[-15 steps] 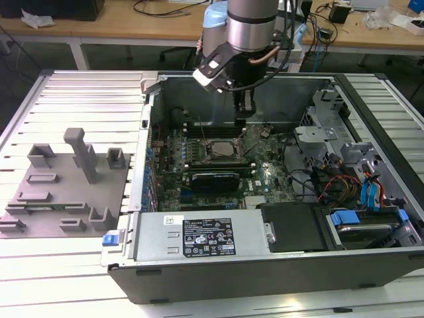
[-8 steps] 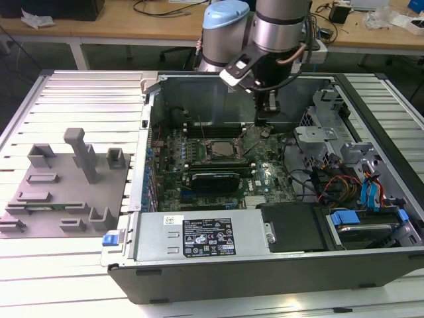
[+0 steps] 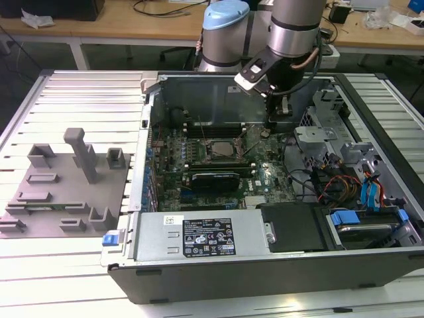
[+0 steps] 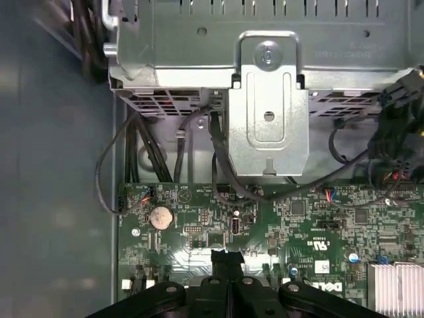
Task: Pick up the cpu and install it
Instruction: 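Close the cpu cover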
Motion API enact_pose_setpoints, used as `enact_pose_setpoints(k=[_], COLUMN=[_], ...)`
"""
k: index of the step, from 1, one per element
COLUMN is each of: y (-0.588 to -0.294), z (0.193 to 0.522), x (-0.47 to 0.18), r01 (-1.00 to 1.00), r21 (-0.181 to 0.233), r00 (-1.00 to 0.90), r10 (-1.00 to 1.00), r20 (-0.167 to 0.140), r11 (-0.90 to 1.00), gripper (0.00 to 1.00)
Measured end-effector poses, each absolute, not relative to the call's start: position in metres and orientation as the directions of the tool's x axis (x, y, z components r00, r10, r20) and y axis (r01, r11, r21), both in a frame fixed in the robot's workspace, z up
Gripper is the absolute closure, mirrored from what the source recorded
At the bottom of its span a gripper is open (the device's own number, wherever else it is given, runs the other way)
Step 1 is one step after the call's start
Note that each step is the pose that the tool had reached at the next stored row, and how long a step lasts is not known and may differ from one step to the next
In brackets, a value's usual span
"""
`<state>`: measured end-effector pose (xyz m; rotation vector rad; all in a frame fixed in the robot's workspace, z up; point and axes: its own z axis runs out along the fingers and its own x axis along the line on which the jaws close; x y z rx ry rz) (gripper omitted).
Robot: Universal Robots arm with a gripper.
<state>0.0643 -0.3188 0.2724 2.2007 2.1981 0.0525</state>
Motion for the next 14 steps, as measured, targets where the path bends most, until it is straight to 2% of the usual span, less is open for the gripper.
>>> enact_pose_setpoints(k=[14], y=[-0.312], z=[0.257], x=[0.043], r01=[0.999], r21=[0.053], r00=[0.001], r10=[1.0], r20=[0.002], r11=[-0.001], gripper=[0.89])
